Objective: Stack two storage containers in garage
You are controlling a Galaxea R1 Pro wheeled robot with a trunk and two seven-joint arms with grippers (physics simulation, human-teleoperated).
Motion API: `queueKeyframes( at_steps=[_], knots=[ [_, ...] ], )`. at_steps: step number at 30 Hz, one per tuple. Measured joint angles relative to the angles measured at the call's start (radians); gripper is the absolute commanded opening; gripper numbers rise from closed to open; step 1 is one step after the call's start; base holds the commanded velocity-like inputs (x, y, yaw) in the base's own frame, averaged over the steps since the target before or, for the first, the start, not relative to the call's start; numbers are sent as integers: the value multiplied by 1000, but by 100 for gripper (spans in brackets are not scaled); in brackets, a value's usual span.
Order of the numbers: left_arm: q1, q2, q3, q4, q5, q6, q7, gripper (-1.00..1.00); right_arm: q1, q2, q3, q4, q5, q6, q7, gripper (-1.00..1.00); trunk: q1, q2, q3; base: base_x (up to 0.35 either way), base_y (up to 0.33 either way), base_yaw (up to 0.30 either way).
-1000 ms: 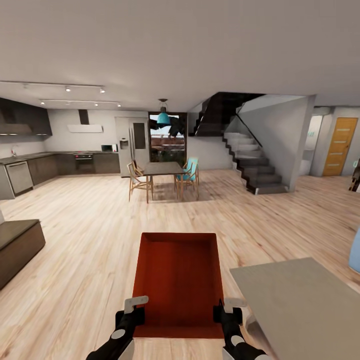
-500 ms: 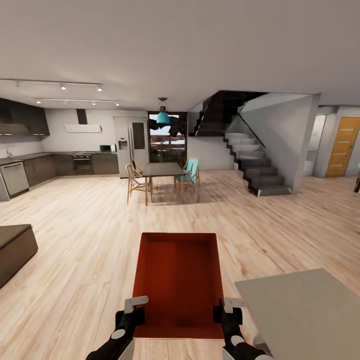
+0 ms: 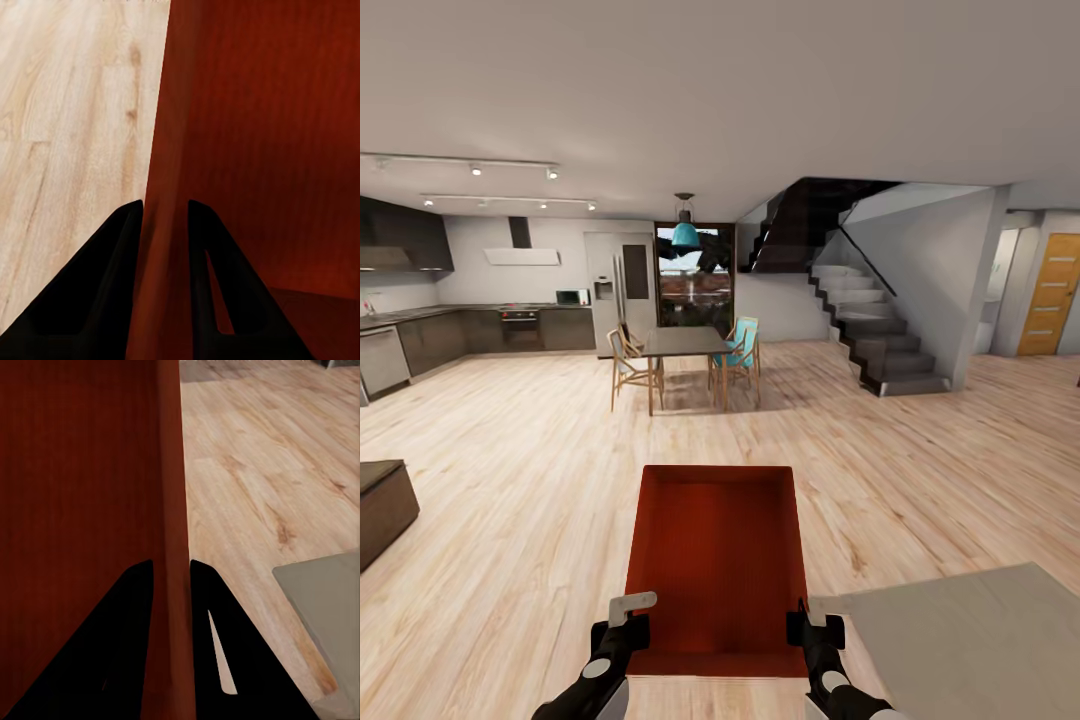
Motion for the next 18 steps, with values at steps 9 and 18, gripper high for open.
queueKeyframes(
  at_steps=[9, 18],
  knots=[
    [0, 0, 0, 0, 0, 0, 0, -100, 0, 0, 0, 0, 0, 0, 0, -100, 0, 0, 0, 322, 0, 0],
    [0, 0, 0, 1, 0, 0, 0, -100, 0, 0, 0, 1, 0, 0, 0, -100, 0, 0, 0, 322, 9, 0]
  ],
)
